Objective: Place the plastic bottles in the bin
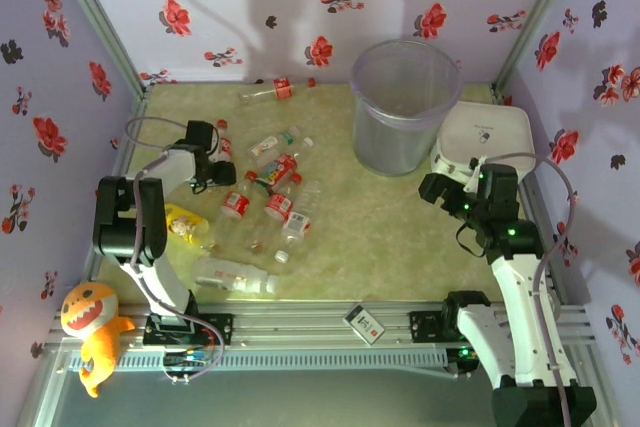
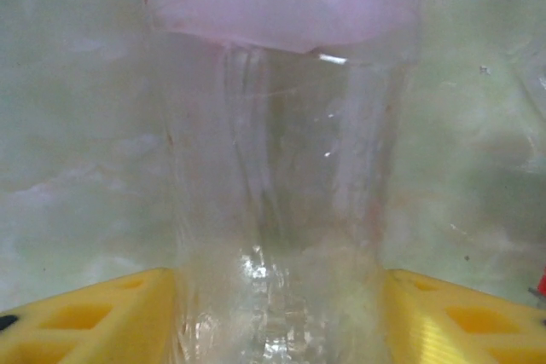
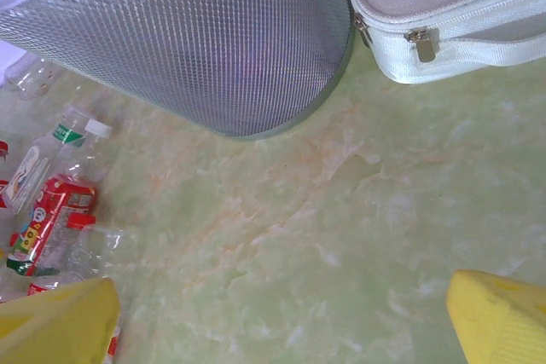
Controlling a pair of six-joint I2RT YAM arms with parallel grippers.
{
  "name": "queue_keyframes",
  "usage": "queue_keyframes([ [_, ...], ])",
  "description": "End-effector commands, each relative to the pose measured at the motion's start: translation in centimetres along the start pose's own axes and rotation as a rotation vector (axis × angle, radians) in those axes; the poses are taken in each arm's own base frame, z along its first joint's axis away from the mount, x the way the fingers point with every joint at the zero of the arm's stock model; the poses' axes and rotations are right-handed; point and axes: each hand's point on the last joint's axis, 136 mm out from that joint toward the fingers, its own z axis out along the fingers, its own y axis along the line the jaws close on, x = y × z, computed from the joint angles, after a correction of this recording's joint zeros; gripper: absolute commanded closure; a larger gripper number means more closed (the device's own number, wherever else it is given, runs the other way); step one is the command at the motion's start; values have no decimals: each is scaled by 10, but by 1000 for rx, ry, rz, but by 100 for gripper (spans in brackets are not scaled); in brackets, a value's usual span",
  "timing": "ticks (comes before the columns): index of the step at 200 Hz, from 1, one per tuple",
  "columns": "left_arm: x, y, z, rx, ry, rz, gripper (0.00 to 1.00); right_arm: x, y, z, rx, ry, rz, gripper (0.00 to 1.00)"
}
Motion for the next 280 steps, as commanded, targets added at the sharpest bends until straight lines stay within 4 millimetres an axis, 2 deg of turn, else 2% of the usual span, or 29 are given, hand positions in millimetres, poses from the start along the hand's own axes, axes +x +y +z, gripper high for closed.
queue_keyframes([
  [1,2,7,-2,-30,23,-10,47,-7,12,-15,-29,-17,-30,1],
  [36,-19,5,-28,-24,-59,-10,56,-16,27,-23,-74,-36,-45,1],
  [72,-42,-10,-81,14,-189,7,61,-28,63,-35,-157,-53,-88,4],
  [97,-47,-45,-121,101,-273,46,66,-34,100,-42,-236,-70,-139,5],
  [125,-27,-97,-153,222,-297,117,69,-33,150,-37,-328,-62,-210,7],
  [159,1,-155,-189,482,-320,112,78,-11,224,-10,-444,19,-309,8],
  [182,22,-189,-207,595,-315,189,83,4,269,11,-553,107,-289,9],
  [196,34,-205,-212,660,-292,226,84,10,289,25,-608,152,-268,10],
  [230,49,-224,-210,726,-261,245,89,13,313,51,-654,174,-254,10],
  [280,47,-234,-221,794,-296,240,91,20,314,93,-628,238,-173,11],
])
